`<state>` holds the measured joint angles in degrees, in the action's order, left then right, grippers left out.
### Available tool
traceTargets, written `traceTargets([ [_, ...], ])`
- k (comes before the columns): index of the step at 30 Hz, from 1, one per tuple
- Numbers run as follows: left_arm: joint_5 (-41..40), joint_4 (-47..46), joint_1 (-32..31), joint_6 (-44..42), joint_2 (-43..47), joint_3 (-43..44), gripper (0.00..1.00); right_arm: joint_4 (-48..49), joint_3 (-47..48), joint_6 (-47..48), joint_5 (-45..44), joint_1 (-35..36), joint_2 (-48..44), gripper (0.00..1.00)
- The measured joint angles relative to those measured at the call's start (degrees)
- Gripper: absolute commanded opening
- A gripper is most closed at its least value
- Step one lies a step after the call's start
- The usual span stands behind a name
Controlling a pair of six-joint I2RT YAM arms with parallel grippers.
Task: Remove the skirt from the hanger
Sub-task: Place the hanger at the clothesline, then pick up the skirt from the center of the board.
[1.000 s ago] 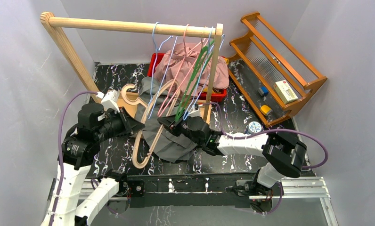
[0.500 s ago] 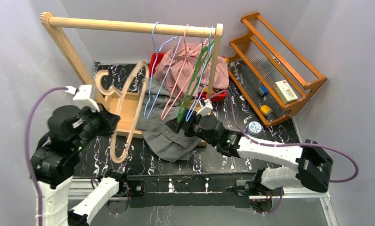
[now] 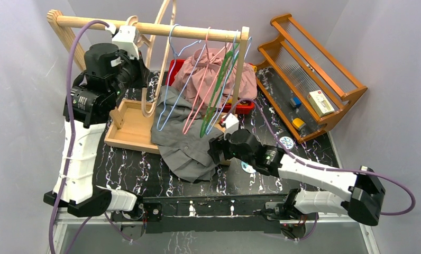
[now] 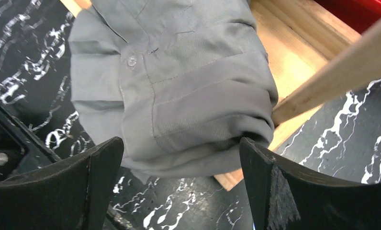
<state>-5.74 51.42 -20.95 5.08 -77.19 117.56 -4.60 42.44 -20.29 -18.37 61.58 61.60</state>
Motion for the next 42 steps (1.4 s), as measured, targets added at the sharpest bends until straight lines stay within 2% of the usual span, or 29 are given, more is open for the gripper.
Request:
traceTargets([
  [6,1.3,-0.6,-0.1,-0.9,-1.1,-1.5,0.00,1.9,2.2,7.9,4.1,-0.5,5.6,0.98],
  [11,2.9,-1.7,-0.1,-1.0,-1.2,-2.3,0.00,3.3,5.8,10.0,5.5,-0.4,9.0,0.98],
  [12,3.3,-1.8,-0.1,-1.0,-1.4,-2.3,0.07,4.5,5.9,10.1,5.5,-0.4,9.4,0.98],
  [15,4.0,-2.4,-0.1,-0.8,-1.6,-2.4,0.47,9.2,5.5,10.2,5.0,-0.5,10.9,0.98],
  [17,4.3,-2.6,-0.2,-0.5,-1.0,-4.0,0.63,13.3,5.4,9.9,3.6,-0.5,12.8,0.98],
  [18,4.3,-2.6,-0.2,-0.3,-0.7,-4.9,0.84,15.0,5.4,9.9,2.9,-0.4,13.8,0.98],
  [19,4.4,-2.6,-0.2,-0.1,-0.4,-5.6,0.97,17.0,5.4,9.7,1.7,-0.4,15.3,0.98],
  [24,2.6,-3.4,-0.2,1.0,2.3,-8.8,0.98,25.4,5.8,9.5,-1.8,-0.5,23.9,0.99],
  [30,-4.0,-6.1,-0.2,2.3,10.7,-14.1,0.98,29.2,9.3,6.2,-7.8,-0.5,33.4,0.98],
  [34,-8.2,-9.8,-0.2,3.8,18.9,-19.4,0.98,29.7,12.5,5.3,-11.8,-0.5,37.9,0.98],
  [38,-11.5,-12.5,-0.2,5.3,27.3,-25.5,0.98,28.4,17.4,4.3,-12.0,-1.4,44.2,0.98],
  [42,-12.1,-12.2,-0.2,6.8,30.5,-27.9,0.99,20.3,24.7,2.3,-9.3,-2.3,50.8,0.98],
])
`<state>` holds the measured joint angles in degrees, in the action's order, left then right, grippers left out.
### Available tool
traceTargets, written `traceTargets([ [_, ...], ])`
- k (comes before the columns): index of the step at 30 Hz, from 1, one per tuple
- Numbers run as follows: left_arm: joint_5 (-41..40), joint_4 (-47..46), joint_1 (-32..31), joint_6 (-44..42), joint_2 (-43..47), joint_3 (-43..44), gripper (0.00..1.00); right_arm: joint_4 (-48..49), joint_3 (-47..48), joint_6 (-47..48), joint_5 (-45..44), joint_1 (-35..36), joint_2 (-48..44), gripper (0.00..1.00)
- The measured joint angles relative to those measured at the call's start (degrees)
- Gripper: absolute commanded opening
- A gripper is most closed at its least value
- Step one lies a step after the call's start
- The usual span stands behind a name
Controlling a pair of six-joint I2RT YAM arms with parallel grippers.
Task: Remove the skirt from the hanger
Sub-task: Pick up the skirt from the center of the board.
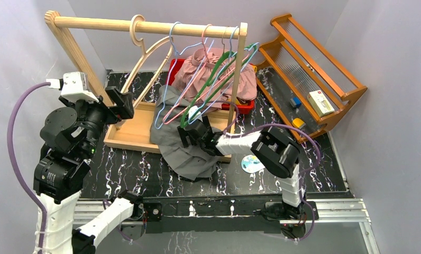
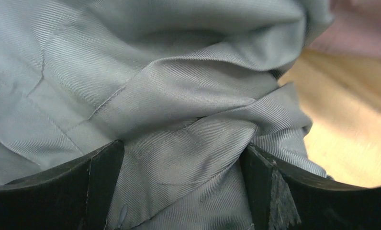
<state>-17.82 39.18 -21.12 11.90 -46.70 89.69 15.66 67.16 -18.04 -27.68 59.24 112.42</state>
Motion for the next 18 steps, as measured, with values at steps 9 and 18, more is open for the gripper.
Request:
traceTargets([
  [9,1.4,0.3,0.0,2.2,-1.8,-0.6,0.98,-9.2,3.6,-0.9,-0.7,-0.5,2.8,0.06],
  [18,2.1,-0.5,0.0,4.3,-3.0,-1.2,0.98,-10.6,-8.6,4.9,3.6,0.1,-15.2,0.00],
])
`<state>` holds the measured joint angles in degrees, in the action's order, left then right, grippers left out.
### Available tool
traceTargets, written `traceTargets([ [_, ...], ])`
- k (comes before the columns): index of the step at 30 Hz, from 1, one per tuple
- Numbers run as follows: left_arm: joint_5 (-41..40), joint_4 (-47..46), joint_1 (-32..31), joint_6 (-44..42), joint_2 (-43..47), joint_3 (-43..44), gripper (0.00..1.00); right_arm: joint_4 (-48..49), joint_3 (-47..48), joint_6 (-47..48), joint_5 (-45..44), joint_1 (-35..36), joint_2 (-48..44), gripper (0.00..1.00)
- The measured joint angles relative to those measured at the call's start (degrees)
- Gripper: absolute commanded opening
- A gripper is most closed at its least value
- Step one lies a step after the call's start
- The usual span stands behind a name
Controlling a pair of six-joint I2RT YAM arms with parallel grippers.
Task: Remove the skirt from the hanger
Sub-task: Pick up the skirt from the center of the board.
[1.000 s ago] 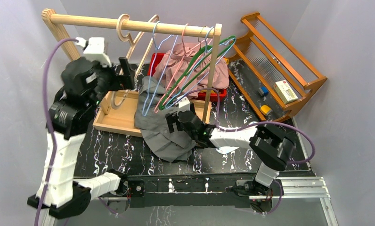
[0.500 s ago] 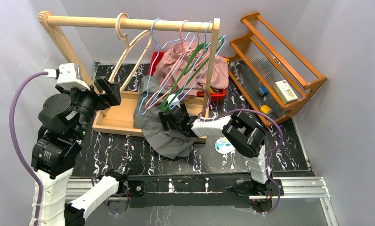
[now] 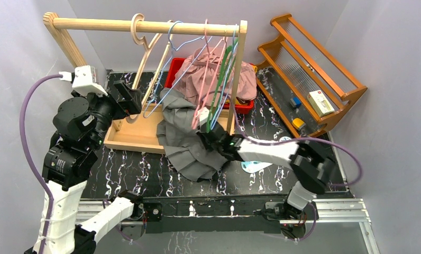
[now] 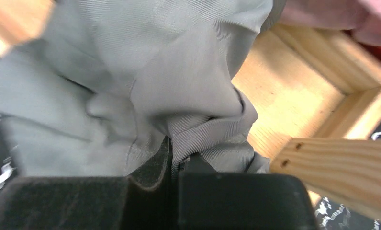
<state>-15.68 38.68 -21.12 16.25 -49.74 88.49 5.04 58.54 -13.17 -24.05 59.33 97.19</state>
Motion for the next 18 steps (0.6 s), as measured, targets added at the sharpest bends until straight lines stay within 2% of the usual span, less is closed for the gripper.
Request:
traceTargets([
  [5,-0.2,-1.9,0.0,0.9,-0.5,0.2,0.98,-0.6,-7.5,3.2,5.1,0.0,-17.9,0.00],
  [10,-1.6,-3.8,0.0,0.8,-1.0,0.1,0.98,-4.9,-13.7,5.7,7.6,0.2,-31.7,0.00],
  [15,-2.4,-5.6,0.0,0.7,-0.6,-1.0,0.98,-9.7,-15.9,6.8,5.9,0.1,-39.5,0.00],
  [18,-2.4,-6.4,0.0,0.5,-0.6,-1.1,0.98,-11.1,-17.1,7.1,5.2,-0.3,-39.3,0.00],
])
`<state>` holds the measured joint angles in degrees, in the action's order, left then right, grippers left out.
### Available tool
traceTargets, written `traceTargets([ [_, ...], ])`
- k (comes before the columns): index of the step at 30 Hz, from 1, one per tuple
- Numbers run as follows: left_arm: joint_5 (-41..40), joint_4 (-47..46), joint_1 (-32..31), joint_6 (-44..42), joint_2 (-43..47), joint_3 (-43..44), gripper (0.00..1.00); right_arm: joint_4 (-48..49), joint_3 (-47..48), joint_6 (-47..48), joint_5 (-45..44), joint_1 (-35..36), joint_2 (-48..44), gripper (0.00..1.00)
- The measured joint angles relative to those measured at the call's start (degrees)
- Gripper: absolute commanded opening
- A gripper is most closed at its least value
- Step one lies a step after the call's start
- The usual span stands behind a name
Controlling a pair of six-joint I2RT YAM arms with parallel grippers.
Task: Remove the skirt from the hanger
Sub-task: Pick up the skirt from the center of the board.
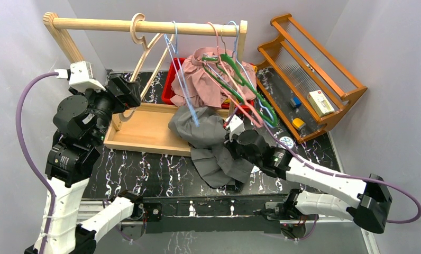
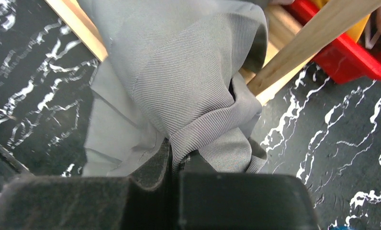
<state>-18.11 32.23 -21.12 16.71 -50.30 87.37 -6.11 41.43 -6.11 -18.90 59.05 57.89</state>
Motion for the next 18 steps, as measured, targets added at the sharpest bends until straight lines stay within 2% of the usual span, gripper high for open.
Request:
traceTargets([
  [5,0.0,-0.5,0.0,-0.2,0.0,0.0,0.98,-3.3,-0.1,-1.7,0.0,-0.5,2.5,0.00],
  [12,0.1,-0.6,0.0,-0.2,0.2,0.0,0.98,-2.8,-5.4,-6.3,-0.4,-2.0,-1.9,0.00],
  [18,0.6,-0.7,0.0,0.0,0.7,-0.3,0.98,-0.1,-8.6,-9.9,5.1,-10.6,-0.3,0.00],
])
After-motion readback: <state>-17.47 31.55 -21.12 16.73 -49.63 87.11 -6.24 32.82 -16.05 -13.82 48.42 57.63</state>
